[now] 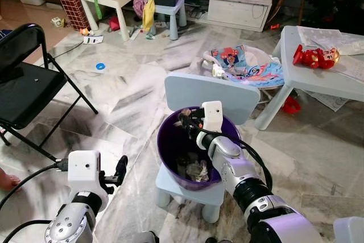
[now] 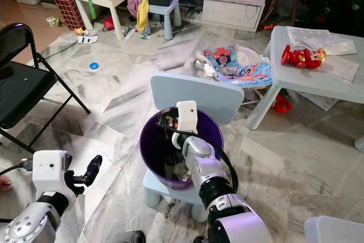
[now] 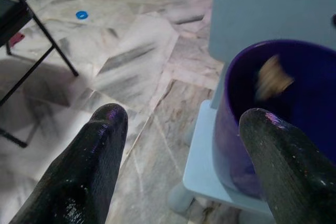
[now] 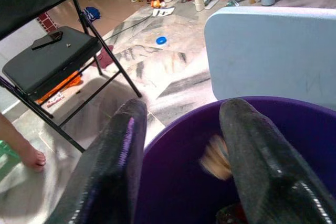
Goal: Picking trash to rubbish bin
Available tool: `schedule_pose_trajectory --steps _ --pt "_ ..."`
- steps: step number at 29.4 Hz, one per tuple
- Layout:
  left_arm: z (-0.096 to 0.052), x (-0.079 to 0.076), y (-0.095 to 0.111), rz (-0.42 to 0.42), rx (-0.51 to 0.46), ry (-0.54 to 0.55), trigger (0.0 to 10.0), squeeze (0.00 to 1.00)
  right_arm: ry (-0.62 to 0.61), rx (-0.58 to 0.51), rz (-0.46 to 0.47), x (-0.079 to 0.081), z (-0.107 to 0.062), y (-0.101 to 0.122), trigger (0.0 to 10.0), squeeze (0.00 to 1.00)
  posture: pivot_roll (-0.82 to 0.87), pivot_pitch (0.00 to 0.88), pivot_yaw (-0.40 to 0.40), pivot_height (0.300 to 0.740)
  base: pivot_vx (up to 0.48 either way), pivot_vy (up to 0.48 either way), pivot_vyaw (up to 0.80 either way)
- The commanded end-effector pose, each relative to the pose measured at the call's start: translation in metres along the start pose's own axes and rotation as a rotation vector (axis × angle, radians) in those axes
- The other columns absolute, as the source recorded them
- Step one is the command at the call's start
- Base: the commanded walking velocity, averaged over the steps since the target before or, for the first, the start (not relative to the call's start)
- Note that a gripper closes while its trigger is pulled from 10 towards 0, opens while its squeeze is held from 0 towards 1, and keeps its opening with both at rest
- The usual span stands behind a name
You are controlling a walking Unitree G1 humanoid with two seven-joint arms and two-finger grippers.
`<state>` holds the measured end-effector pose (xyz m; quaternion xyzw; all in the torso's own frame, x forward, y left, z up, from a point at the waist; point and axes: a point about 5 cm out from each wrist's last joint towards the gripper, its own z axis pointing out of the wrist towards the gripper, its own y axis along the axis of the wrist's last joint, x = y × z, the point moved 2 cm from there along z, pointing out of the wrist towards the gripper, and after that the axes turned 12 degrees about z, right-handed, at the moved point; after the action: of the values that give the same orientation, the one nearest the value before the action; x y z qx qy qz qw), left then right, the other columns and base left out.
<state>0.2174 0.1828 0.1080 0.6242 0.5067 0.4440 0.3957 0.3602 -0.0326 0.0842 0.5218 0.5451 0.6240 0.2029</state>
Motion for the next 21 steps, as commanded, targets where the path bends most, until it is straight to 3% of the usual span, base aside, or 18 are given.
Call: schedule_pose_trajectory --steps 1,8,10,11,14,21 --pt "-0.001 -0.001 -0.001 -0.006 0.012 -0.011 10.0 0.00 0.013 -0.005 -0.008 0.005 0.002 0.001 10.0 1.00 0.29 0.135 -0.003 0.740 0.000 0.000 0.00" --pt "0.001 0.001 0.002 -0.009 0.004 0.002 10.0 0.00 0.033 -0.078 -0.030 0.007 0.002 0.017 10.0 1.00 0.27 0.143 -0.012 0.740 0.000 0.000 0.00" --pt "0.005 0.003 0.011 -0.001 -0.043 0.015 10.0 0.00 0.043 -0.194 -0.047 0.006 -0.004 0.040 10.0 1.00 0.25 0.142 -0.018 0.740 0.000 0.000 0.00" --pt "0.005 0.003 0.011 -0.001 -0.043 0.015 10.0 0.00 0.043 -0.194 -0.047 0.006 -0.004 0.040 10.0 1.00 0.25 0.142 -0.018 0.740 0.000 0.000 0.00" --pt "0.013 0.001 0.026 0.020 -0.122 0.014 10.0 0.00 0.043 -0.326 -0.105 0.002 -0.018 0.070 10.0 1.00 0.22 0.135 -0.023 0.740 0.000 0.000 0.00" --pt "0.030 -0.012 0.049 0.016 -0.242 -0.035 10.0 0.00 -0.019 -0.455 -0.182 -0.014 -0.050 0.107 10.0 1.00 0.13 0.110 -0.014 0.740 0.000 0.000 0.00"
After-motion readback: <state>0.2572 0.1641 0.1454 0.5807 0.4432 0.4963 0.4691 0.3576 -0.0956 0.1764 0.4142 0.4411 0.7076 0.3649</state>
